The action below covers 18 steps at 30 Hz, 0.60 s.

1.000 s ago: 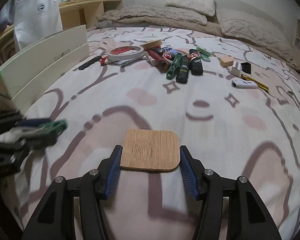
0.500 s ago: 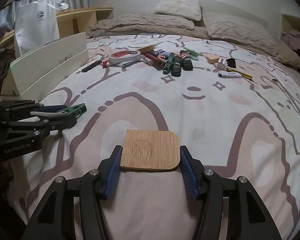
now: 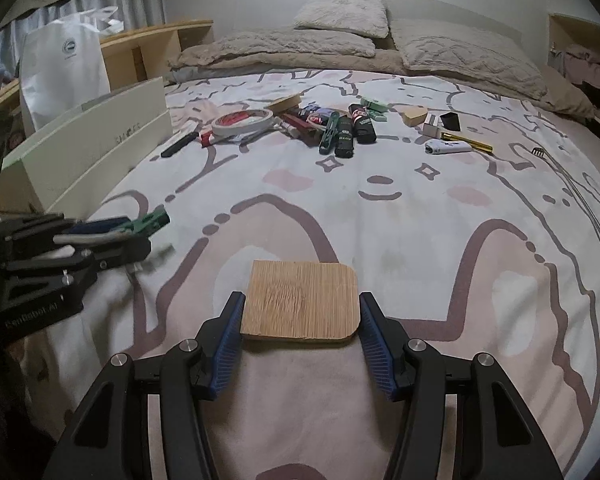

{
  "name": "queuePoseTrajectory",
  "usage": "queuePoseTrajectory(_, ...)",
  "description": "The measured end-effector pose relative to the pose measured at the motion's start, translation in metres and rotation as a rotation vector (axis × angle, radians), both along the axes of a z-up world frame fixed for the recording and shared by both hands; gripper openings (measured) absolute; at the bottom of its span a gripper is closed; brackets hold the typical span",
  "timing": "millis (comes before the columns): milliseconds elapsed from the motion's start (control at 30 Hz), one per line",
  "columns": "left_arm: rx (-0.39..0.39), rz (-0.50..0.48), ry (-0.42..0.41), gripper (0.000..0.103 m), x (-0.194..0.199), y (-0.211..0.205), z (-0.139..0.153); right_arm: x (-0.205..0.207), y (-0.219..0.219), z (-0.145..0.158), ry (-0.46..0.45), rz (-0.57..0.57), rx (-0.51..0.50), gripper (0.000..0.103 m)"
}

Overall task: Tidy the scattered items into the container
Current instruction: 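Carry the wooden board and green clip toward the white box with both grippers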

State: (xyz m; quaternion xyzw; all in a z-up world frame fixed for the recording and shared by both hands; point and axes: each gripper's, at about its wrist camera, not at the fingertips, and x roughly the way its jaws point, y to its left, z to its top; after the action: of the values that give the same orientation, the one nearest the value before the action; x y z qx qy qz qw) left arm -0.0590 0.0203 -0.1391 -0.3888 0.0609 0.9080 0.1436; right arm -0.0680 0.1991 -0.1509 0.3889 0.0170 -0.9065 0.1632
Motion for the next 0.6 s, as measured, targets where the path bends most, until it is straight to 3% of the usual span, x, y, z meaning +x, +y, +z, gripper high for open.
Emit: queuePoseTrajectory(600,0.033,0.018,0.093,0.030,-0.002,-0.002,0.049,-0.005,-0.001,0.054,0.086,-0.022,-0.030,0.057)
